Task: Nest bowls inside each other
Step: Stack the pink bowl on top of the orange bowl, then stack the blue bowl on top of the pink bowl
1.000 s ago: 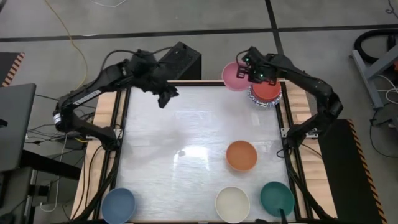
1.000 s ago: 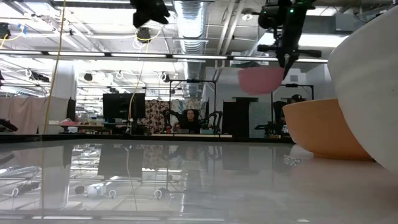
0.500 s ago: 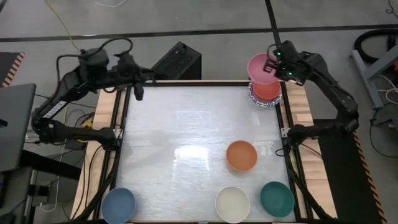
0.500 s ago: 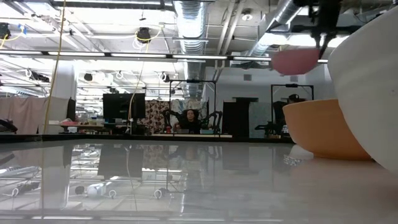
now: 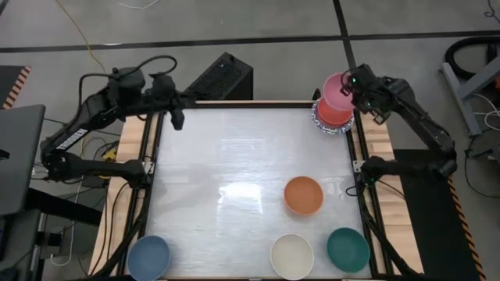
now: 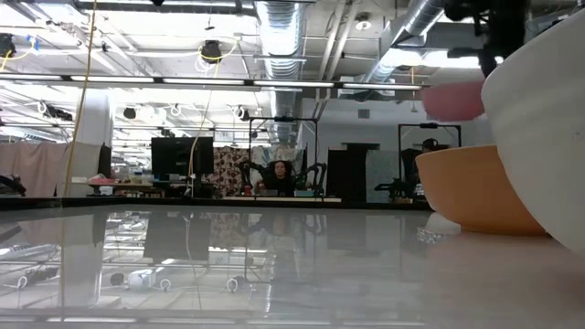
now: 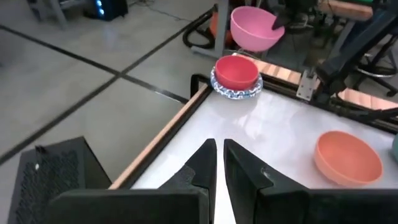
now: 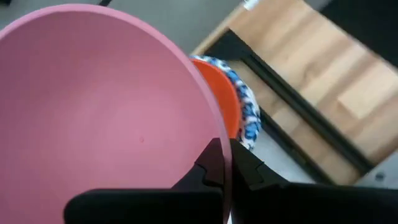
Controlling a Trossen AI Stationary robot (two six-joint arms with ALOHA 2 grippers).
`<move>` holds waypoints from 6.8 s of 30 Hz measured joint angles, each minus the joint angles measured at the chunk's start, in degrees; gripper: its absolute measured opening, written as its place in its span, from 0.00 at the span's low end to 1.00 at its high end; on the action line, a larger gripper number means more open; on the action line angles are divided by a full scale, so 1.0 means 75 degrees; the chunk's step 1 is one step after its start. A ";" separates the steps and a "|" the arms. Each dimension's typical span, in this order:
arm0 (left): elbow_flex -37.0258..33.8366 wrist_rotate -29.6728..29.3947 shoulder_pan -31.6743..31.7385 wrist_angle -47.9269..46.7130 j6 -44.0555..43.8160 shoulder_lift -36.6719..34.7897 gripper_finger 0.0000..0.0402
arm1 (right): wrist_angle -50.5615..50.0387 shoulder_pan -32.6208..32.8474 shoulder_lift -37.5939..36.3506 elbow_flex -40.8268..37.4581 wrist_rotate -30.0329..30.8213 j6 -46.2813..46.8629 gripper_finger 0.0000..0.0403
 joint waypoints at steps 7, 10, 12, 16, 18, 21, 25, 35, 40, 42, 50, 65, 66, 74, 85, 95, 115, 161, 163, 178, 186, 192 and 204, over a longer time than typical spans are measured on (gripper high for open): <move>-0.0665 -0.0001 0.0000 0.0487 -0.0482 -0.0221 0.04 | 0.1156 0.0265 -0.0820 -0.1688 0.0255 0.2294 0.04; -0.0690 0.0000 0.0000 0.0558 -0.0593 -0.0235 0.04 | 0.1869 0.0429 -0.0977 -0.2325 0.0337 0.2842 0.04; -0.0692 0.0003 0.0000 0.0573 -0.0590 -0.0243 0.04 | 0.2331 0.0474 -0.0991 -0.2665 0.0340 0.2999 0.04; -0.0692 0.0012 0.0000 0.0553 -0.0603 -0.0258 0.04 | 0.3068 0.0487 -0.0859 -0.3172 0.0092 0.3044 0.04; -0.0695 0.0071 0.0000 0.0537 -0.0606 -0.0332 0.04 | 0.3257 0.0487 -0.0738 -0.3363 -0.0039 0.3085 0.03; -0.0695 0.0125 -0.0001 0.0545 -0.0569 -0.0486 0.04 | 0.3373 0.0491 -0.0568 -0.3512 -0.0048 0.3108 0.03; -0.0695 0.0039 0.0000 0.0515 -0.0583 -0.0639 0.04 | 0.3454 0.0395 -0.0281 -0.3509 -0.0045 0.3096 0.03; -0.0695 0.0012 0.0000 0.0498 -0.0736 -0.0897 0.04 | 0.3276 -0.0121 -0.0117 -0.3506 -0.0158 0.2932 0.03; -0.0695 -0.0002 0.0000 0.0500 -0.0740 -0.0906 0.04 | 0.3292 -0.0313 -0.0068 -0.3506 -0.0253 0.2749 0.03; -0.0695 -0.0005 0.0000 0.0505 -0.0740 -0.0901 0.04 | 0.3280 -0.0376 -0.0020 -0.3506 -0.0293 0.2670 0.03; -0.0695 -0.0076 0.0000 0.0500 -0.0740 -0.0898 0.04 | 0.3157 -0.0405 0.0303 -0.3506 -0.0448 0.2550 0.03; -0.0695 -0.0204 0.0000 0.0491 -0.0740 -0.0898 0.04 | 0.3237 -0.0414 0.0635 -0.3504 -0.0628 0.2467 0.05; -0.0695 -0.0204 0.0000 0.0491 -0.0740 -0.0898 0.04 | 0.3238 -0.0418 0.0635 -0.3504 -0.0628 0.2469 0.06; -0.0695 -0.0204 0.0000 0.0491 -0.0740 -0.0898 0.04 | 0.3179 -0.0466 0.0603 -0.3504 -0.0625 0.2463 0.10; -0.0695 -0.0204 0.0000 0.0491 -0.0740 -0.0898 0.04 | 0.3135 -0.0466 0.0460 -0.3504 -0.0625 0.2262 0.19; -0.0695 -0.0204 0.0000 0.0491 -0.0738 -0.0898 0.04 | 0.3189 -0.0472 0.0266 -0.3501 -0.0460 0.1720 0.30; -0.0695 -0.0204 0.0000 0.0522 -0.0723 -0.0895 0.04 | 0.4138 -0.0406 -0.1071 -0.3498 -0.0438 -0.1268 0.44; -0.0695 -0.0146 0.0000 0.0747 -0.0854 -0.0895 0.04 | 0.6634 0.3535 -0.0635 -0.5777 0.2986 -0.3251 0.42; -0.0695 -0.0145 0.0000 0.0747 -0.0857 -0.0895 0.04 | 0.6670 0.3554 -0.0867 -0.5777 0.2989 -0.3269 0.42; -0.0695 -0.0149 0.0000 0.0741 -0.0792 -0.0895 0.04 | 0.6192 0.3536 -0.1381 -0.5771 0.3095 -0.3870 0.42; -0.0695 -0.0149 0.0000 0.0715 -0.0793 -0.0895 0.04 | 0.6180 0.3334 -0.0596 -0.5771 0.2611 -0.3709 0.42; -0.0695 -0.0149 0.0000 0.0715 -0.0796 -0.0895 0.04 | 0.6621 0.3366 -0.0816 -0.5700 0.2577 -0.3915 0.42; -0.0695 -0.0149 0.0000 0.0666 -0.0918 -0.0895 0.04 | 0.6368 0.3459 -0.2486 -0.4816 0.0960 -0.5187 0.42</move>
